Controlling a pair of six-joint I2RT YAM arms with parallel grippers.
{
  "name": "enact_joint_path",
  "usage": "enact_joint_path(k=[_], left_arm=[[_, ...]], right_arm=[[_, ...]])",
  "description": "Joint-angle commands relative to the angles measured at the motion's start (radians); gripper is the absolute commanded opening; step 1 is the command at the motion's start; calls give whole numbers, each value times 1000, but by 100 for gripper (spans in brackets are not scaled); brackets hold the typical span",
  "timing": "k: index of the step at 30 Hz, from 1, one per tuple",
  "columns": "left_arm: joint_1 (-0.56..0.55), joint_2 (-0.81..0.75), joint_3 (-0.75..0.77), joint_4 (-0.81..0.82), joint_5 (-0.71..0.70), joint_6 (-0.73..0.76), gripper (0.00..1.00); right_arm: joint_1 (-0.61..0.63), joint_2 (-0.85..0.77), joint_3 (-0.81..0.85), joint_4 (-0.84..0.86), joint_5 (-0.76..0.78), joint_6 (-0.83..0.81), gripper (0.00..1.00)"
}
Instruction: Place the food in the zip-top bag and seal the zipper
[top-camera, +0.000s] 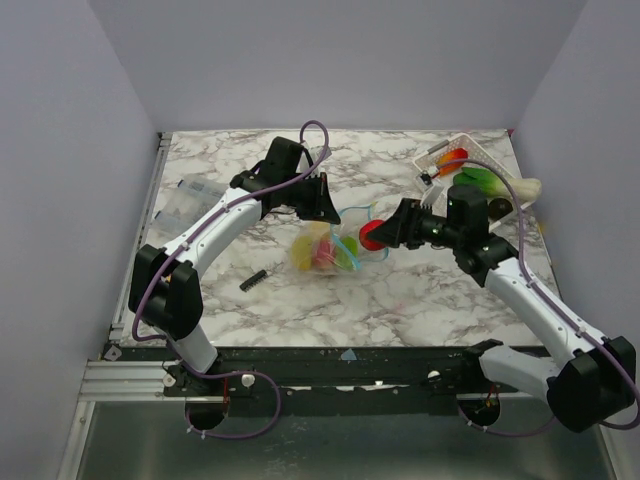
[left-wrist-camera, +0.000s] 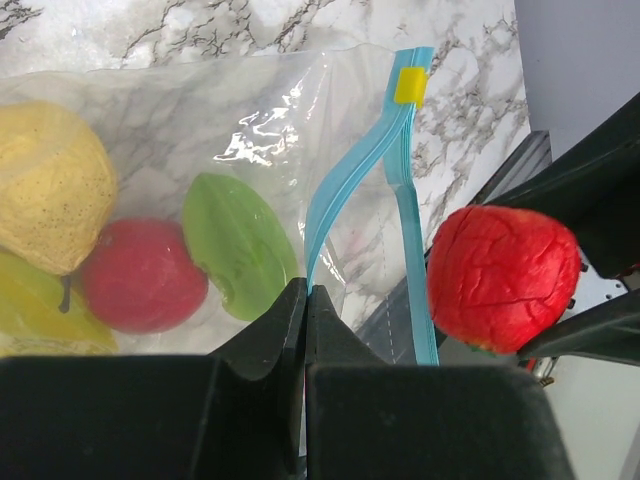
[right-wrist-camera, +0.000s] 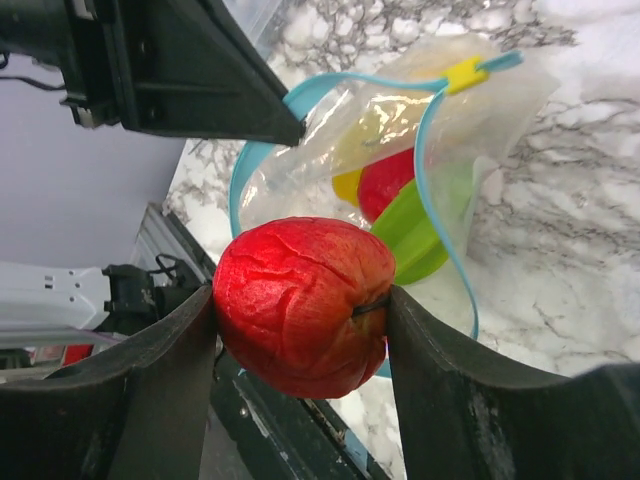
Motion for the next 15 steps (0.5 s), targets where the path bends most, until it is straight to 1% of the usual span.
enact_joint_path(k=[1, 4, 6, 9, 12, 15], left_arm=[[3, -33, 22, 16, 19, -16, 0], [1, -58, 24, 24, 31, -37, 0], [1, -72, 36, 21, 39, -42, 0], [1, -89, 51, 5, 35, -39, 0], [1, -99, 41, 17, 32, -44, 0], [1, -91, 32, 24, 37, -41, 0]], right_arm=[[49, -19, -60, 128, -15, 65, 0], [103, 11, -57, 145, 71, 59, 1], [128, 35, -57, 184, 99, 58, 1], [164, 83, -43, 229, 112, 64, 5], [208, 134, -17, 218, 148, 52, 13], [242, 168, -2, 192, 184, 32, 16]])
